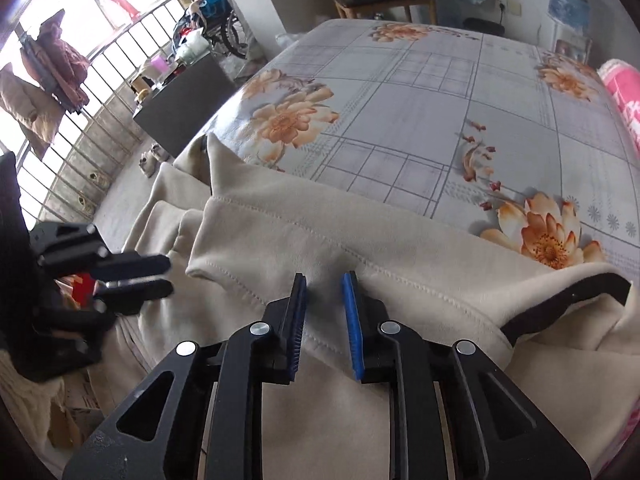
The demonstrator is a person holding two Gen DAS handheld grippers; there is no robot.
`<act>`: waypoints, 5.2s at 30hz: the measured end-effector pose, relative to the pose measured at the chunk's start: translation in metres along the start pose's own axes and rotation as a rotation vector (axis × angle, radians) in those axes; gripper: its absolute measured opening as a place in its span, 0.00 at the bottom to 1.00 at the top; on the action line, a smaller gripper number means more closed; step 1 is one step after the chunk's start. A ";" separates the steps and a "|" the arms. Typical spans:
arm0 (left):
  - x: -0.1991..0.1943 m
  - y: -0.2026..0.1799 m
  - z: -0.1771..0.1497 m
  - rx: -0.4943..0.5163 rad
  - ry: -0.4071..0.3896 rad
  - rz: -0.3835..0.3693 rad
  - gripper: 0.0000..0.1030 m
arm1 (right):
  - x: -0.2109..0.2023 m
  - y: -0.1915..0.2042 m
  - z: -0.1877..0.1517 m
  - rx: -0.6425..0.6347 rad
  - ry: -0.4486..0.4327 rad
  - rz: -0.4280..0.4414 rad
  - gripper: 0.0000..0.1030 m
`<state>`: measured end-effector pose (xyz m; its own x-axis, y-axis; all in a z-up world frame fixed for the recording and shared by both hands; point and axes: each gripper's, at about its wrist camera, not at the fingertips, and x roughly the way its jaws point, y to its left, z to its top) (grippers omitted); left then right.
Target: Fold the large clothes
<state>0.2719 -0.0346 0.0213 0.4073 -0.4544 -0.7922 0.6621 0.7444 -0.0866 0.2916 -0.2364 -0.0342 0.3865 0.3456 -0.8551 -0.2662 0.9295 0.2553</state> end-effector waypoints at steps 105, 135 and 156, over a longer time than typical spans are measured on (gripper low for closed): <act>-0.050 0.010 -0.165 -0.405 -0.016 0.329 0.40 | -0.094 0.062 -0.226 0.179 -0.121 -0.106 0.73; -0.047 -0.012 -0.161 -0.311 0.017 0.505 0.40 | -0.157 -0.035 -0.245 0.339 -0.215 -0.251 0.31; -0.045 -0.013 -0.160 -0.299 0.030 0.505 0.40 | -0.148 -0.042 -0.222 0.350 -0.136 -0.228 0.22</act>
<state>0.1446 0.0546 -0.0385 0.6053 0.0031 -0.7960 0.1827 0.9728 0.1426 0.0495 -0.3550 -0.0180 0.5201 0.1184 -0.8459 0.1458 0.9635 0.2245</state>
